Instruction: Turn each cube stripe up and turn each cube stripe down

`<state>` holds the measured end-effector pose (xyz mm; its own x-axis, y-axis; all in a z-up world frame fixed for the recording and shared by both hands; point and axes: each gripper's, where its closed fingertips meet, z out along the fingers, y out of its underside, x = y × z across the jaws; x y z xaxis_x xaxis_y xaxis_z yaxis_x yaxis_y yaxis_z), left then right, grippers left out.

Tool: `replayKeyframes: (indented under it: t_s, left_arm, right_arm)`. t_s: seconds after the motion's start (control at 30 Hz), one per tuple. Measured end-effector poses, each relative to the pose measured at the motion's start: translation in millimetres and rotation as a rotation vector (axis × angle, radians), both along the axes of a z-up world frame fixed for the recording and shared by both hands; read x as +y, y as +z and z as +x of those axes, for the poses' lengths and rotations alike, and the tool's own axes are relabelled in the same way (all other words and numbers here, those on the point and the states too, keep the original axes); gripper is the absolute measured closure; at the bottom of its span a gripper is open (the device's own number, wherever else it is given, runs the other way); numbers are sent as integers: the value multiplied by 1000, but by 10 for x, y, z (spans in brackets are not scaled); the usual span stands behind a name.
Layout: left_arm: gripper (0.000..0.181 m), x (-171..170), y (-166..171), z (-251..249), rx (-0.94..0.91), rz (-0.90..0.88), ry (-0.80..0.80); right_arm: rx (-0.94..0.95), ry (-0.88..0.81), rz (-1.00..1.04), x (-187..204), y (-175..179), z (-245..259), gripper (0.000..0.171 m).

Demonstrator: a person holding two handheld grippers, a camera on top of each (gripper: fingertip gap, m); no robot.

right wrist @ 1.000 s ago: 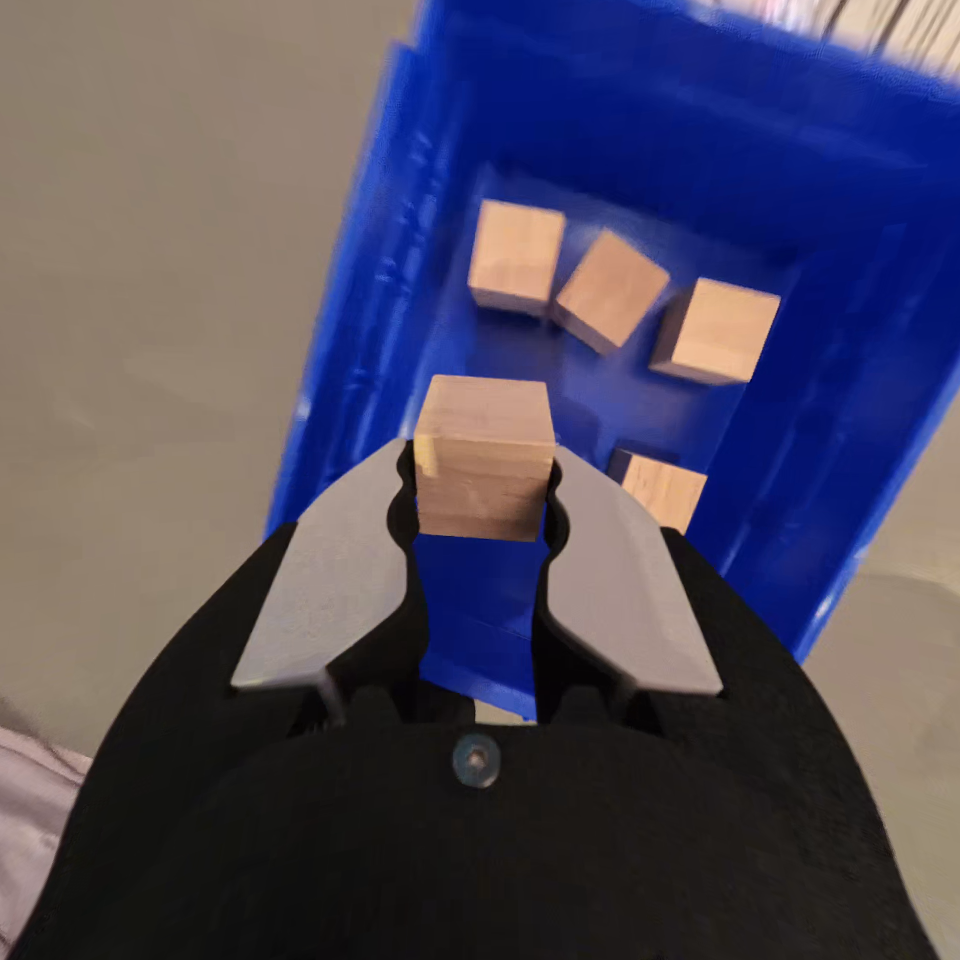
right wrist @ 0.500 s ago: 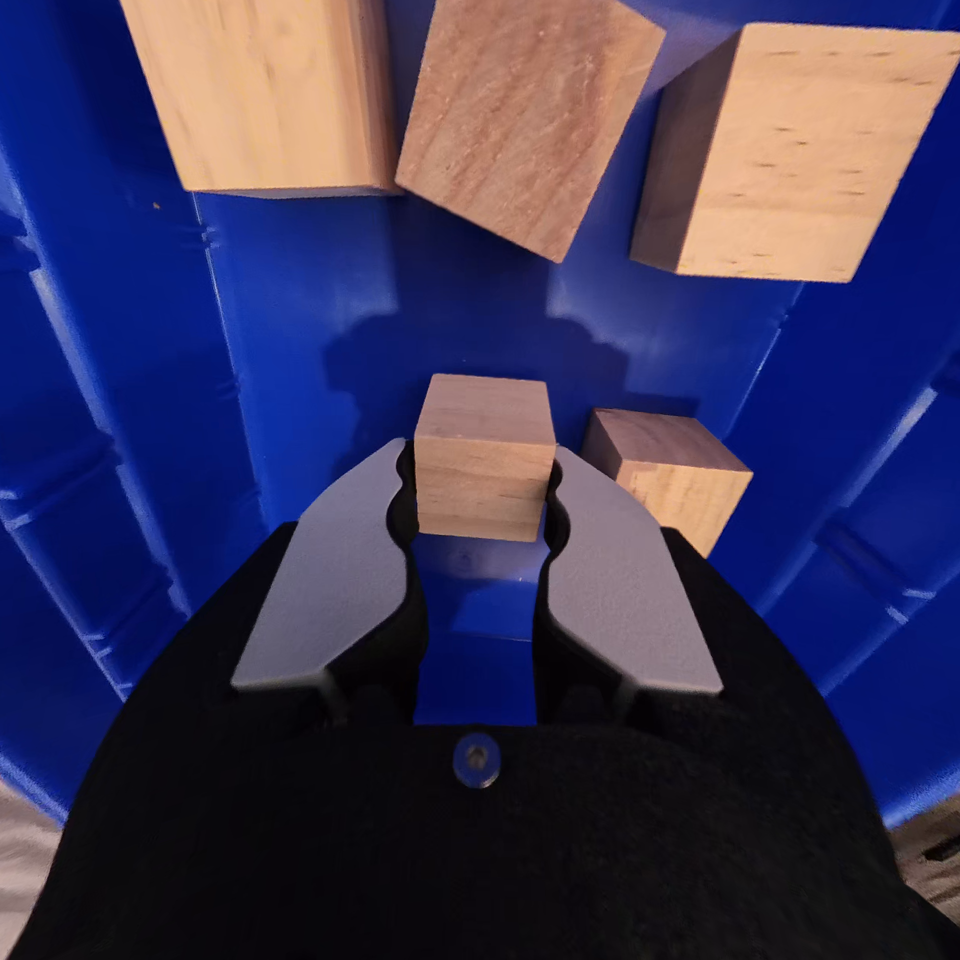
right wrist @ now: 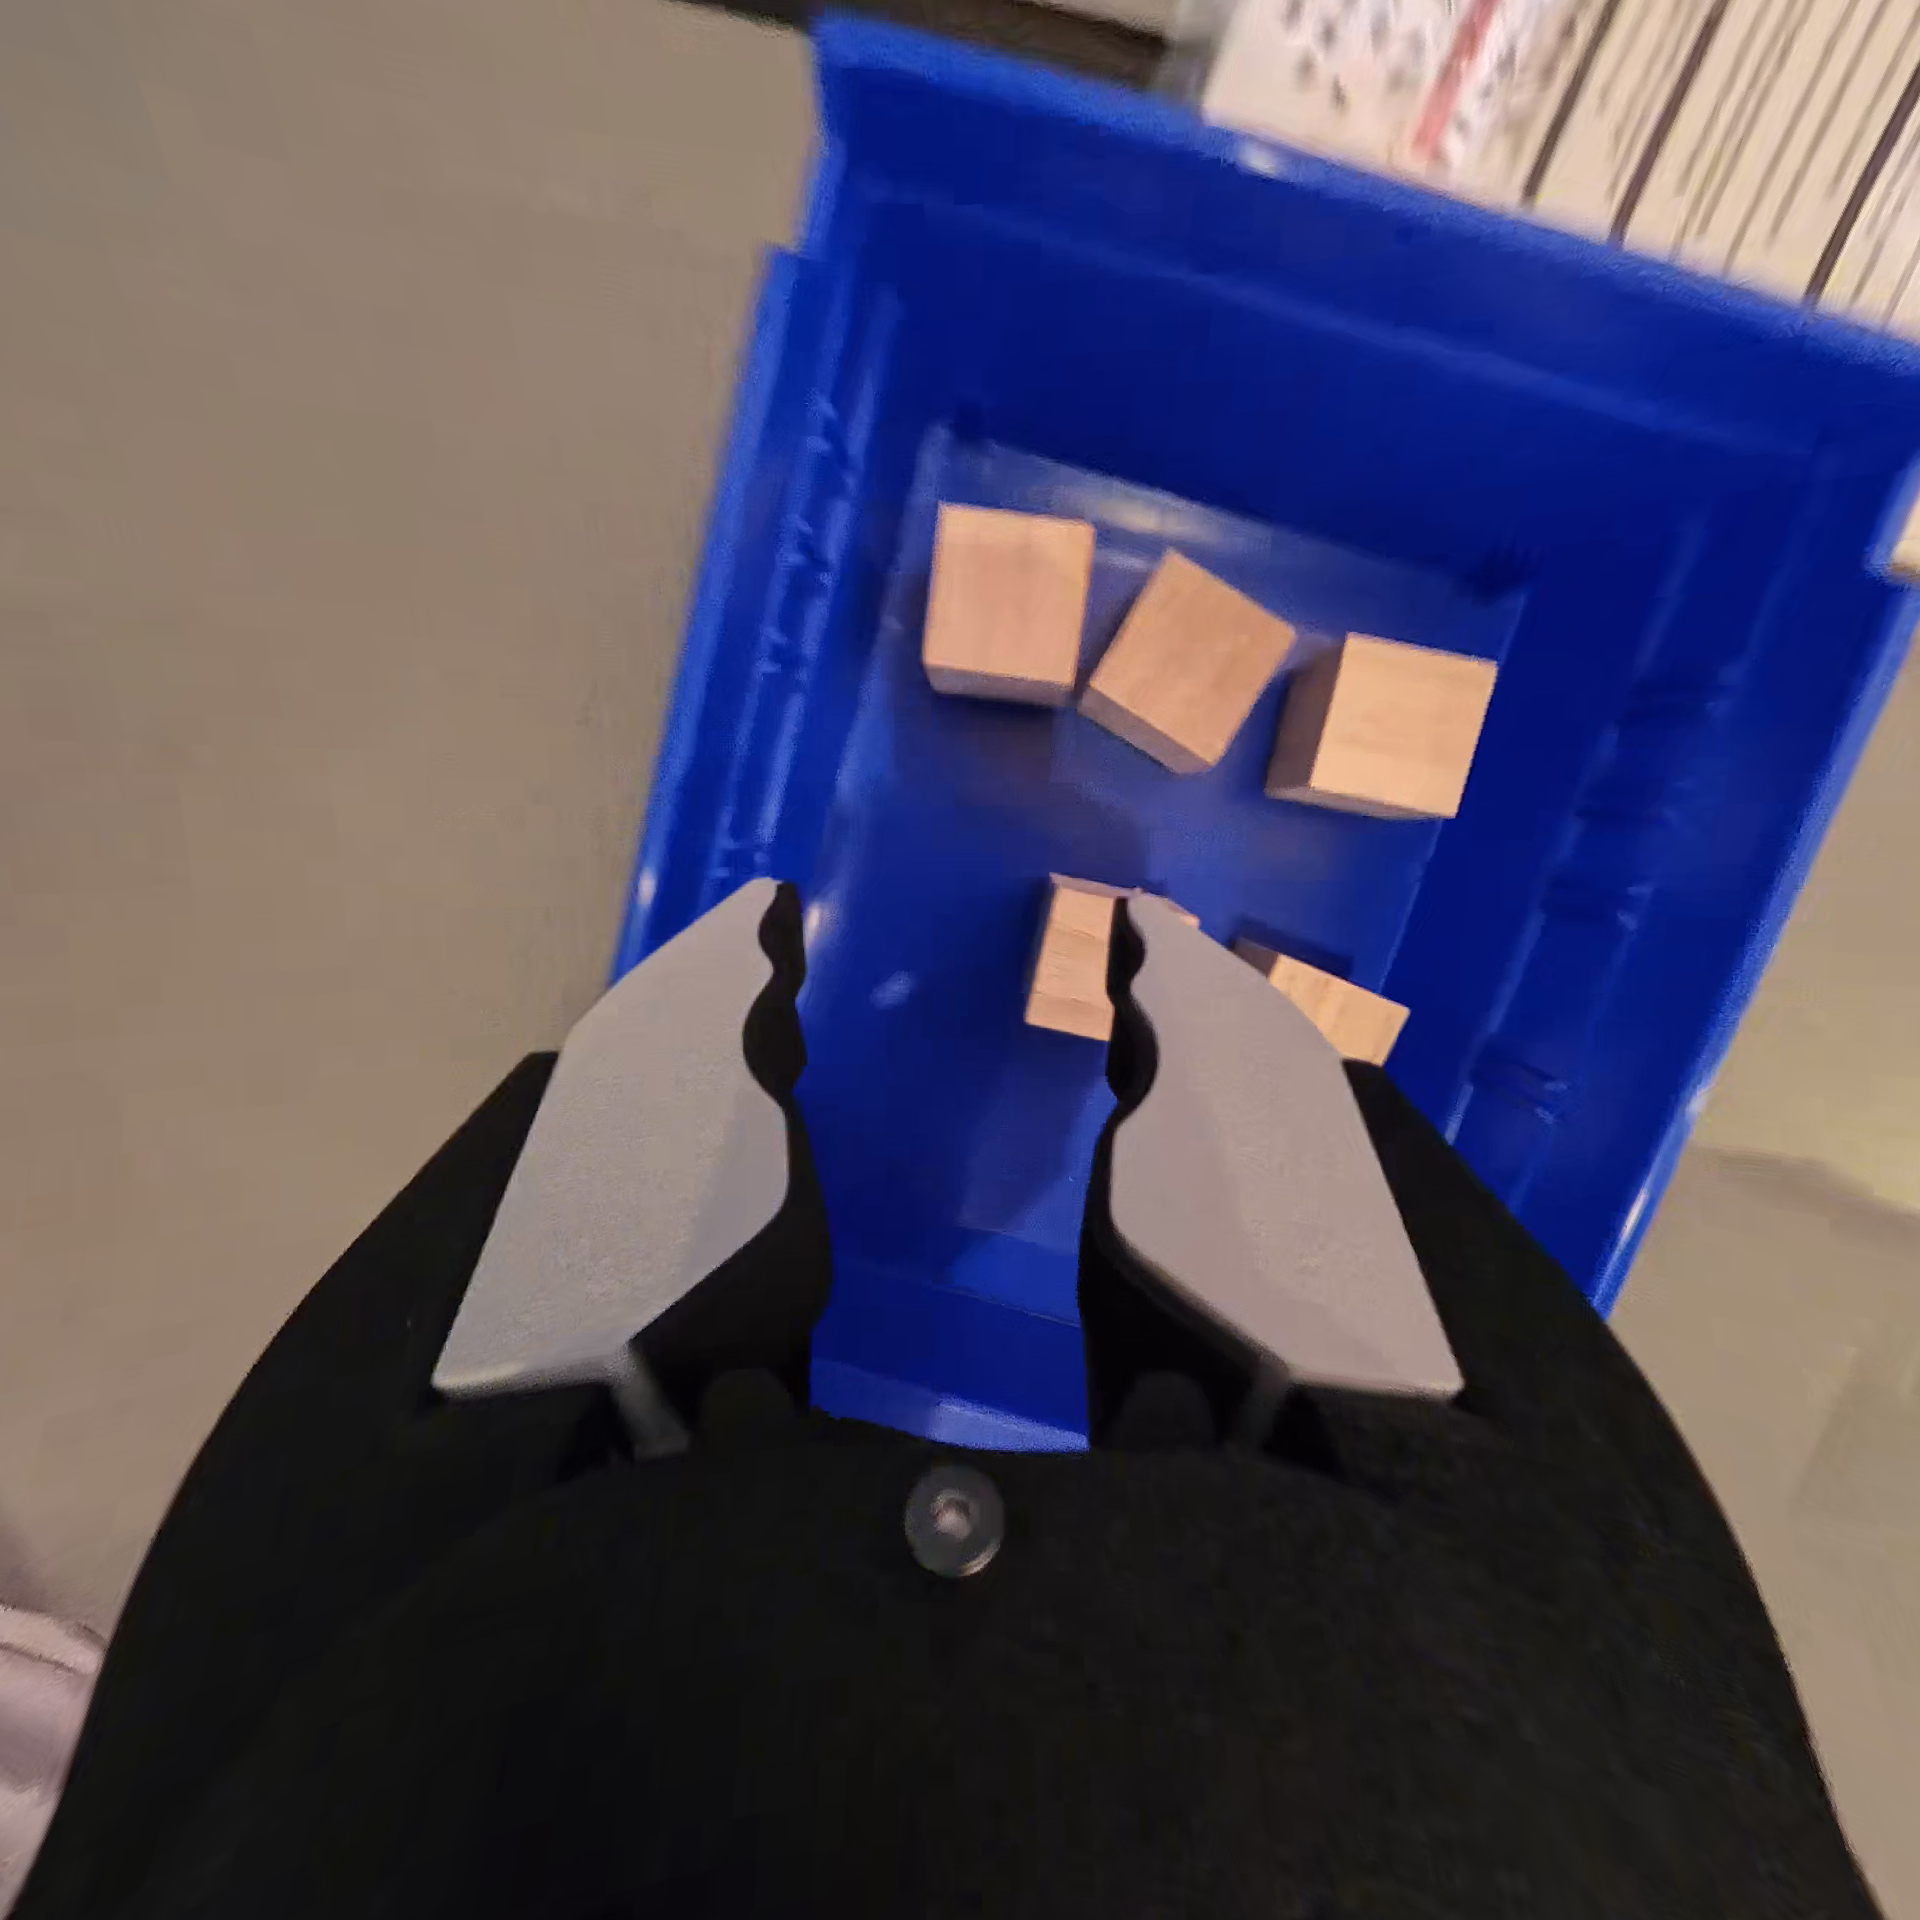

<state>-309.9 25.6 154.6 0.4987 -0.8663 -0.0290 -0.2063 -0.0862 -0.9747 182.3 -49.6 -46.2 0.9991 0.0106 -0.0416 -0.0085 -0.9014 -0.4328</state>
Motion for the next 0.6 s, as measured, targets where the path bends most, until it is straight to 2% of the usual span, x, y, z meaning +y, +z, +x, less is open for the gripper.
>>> replayKeyframes:
  t_s: [0.1,0.17,0.27,0.37,0.47,0.6]
  left_arm:
    - [143,348,-166,-609,180,206,245]
    - [148,585,-413,-892,314,256,366]
    - [151,933,-924,-1232,508,24,555]
    - [158,1091,-1397,-1218,546,-237,582]
    - [169,1341,-1665,-1263,560,-296,648]
    - [149,1514,-1927,-1453,598,-360,753]
  right_arm:
    - [-21,47,51,6,154,-146,116]
    - [-26,81,47,8,152,-232,116]
    - [-34,110,11,14,73,-309,115]
    - [-51,116,-29,20,-19,-316,115]
    - [-56,127,-55,26,-78,-331,116]
    - [-47,152,-64,43,-103,-393,116]
